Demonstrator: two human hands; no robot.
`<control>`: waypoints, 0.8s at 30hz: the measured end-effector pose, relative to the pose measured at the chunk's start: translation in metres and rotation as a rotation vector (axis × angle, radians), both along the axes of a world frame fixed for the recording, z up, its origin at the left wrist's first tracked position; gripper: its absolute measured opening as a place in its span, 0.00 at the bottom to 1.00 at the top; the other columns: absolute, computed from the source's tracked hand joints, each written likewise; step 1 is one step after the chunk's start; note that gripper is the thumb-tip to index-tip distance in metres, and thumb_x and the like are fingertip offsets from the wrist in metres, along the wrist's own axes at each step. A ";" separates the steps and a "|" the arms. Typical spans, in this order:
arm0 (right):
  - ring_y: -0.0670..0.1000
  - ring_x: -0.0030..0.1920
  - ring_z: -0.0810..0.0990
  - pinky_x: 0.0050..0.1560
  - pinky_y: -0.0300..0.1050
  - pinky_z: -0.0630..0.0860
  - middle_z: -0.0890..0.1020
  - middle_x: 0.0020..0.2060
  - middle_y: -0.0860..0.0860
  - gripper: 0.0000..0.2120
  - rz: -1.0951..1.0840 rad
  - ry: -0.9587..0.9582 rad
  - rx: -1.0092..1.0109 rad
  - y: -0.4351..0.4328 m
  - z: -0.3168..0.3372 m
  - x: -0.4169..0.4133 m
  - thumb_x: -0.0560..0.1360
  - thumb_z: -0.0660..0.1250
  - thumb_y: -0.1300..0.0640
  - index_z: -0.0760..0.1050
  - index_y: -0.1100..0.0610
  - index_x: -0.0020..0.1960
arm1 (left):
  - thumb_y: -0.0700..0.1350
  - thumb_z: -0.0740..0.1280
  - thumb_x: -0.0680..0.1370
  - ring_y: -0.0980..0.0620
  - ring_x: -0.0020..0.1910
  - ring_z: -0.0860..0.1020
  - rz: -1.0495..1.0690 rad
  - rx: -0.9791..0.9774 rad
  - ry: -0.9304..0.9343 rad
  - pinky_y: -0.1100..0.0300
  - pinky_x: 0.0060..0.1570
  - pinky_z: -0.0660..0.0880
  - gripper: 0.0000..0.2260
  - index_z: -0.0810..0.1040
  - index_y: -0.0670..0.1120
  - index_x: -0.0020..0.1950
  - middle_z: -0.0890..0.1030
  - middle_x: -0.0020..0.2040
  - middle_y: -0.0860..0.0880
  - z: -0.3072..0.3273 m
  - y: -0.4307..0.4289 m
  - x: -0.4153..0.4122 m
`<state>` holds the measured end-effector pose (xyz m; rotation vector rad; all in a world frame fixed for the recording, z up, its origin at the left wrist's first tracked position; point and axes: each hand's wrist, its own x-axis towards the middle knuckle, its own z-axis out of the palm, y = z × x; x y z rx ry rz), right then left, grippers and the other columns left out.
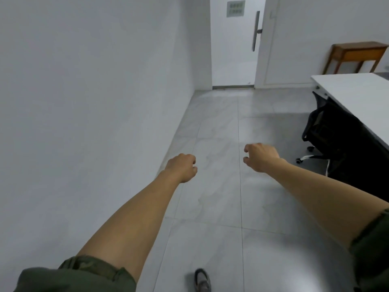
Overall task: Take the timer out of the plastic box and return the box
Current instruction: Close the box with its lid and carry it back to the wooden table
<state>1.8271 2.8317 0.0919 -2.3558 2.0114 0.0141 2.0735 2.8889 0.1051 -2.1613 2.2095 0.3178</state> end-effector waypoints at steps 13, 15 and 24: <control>0.59 0.55 0.80 0.50 0.50 0.75 0.80 0.57 0.56 0.16 -0.120 0.011 0.001 -0.338 0.006 -0.012 0.78 0.61 0.51 0.74 0.57 0.62 | 0.50 0.59 0.80 0.44 0.60 0.76 -0.144 0.004 -0.011 0.53 0.55 0.73 0.18 0.72 0.46 0.68 0.76 0.64 0.44 0.007 -0.378 0.001; 0.59 0.55 0.80 0.50 0.49 0.75 0.80 0.57 0.56 0.16 -0.148 0.014 -0.003 -0.386 0.000 -0.021 0.78 0.61 0.51 0.74 0.56 0.62 | 0.50 0.59 0.80 0.44 0.59 0.77 -0.166 0.014 -0.011 0.53 0.55 0.74 0.18 0.72 0.46 0.68 0.76 0.64 0.44 0.003 -0.428 -0.008; 0.59 0.54 0.79 0.48 0.49 0.75 0.80 0.56 0.55 0.16 -0.164 -0.023 0.037 -0.632 -0.022 -0.055 0.77 0.61 0.52 0.74 0.56 0.62 | 0.49 0.59 0.80 0.44 0.59 0.76 -0.195 0.019 -0.011 0.53 0.55 0.73 0.18 0.72 0.46 0.68 0.76 0.64 0.44 -0.013 -0.674 -0.049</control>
